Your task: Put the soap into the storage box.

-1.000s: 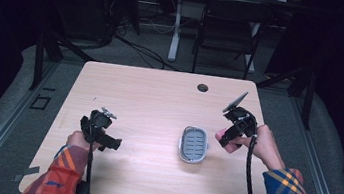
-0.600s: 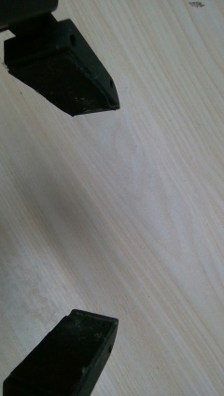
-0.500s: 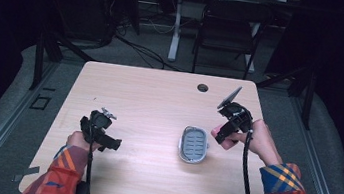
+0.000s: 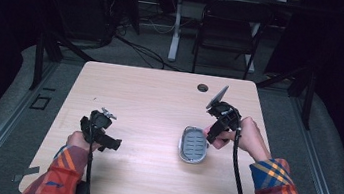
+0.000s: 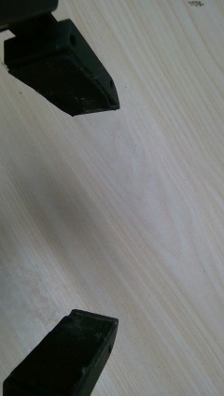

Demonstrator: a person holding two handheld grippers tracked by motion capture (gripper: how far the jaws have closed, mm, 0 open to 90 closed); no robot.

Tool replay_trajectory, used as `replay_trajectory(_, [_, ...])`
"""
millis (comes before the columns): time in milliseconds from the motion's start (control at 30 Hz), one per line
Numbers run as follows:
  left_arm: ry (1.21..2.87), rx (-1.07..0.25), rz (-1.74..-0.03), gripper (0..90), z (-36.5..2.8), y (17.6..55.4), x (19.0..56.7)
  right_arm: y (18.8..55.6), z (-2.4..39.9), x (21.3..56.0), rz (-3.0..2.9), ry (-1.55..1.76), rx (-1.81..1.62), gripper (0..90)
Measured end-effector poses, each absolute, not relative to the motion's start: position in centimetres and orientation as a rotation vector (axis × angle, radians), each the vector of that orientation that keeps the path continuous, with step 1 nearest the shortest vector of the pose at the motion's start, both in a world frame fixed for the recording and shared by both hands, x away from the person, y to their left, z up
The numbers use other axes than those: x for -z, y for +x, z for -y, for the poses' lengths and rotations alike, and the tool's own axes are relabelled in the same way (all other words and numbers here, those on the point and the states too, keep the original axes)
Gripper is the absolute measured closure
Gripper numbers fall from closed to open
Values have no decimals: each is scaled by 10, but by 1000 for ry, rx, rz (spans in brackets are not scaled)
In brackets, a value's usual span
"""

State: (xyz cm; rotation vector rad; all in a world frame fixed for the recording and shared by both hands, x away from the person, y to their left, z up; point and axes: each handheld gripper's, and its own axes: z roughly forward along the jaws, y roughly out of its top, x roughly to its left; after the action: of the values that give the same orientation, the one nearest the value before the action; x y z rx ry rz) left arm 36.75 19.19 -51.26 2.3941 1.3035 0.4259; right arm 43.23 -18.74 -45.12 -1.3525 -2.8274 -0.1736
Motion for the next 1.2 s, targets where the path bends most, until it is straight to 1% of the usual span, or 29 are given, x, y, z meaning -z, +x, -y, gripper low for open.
replay_trajectory(567, [2395,-424,-1301,1,-192,368,513,445,160,472,2838,-1361,88,370])
replay_trajectory(1200, [2392,-421,-1299,1,-192,368,513,452,137,487,2844,-1374,6,369])
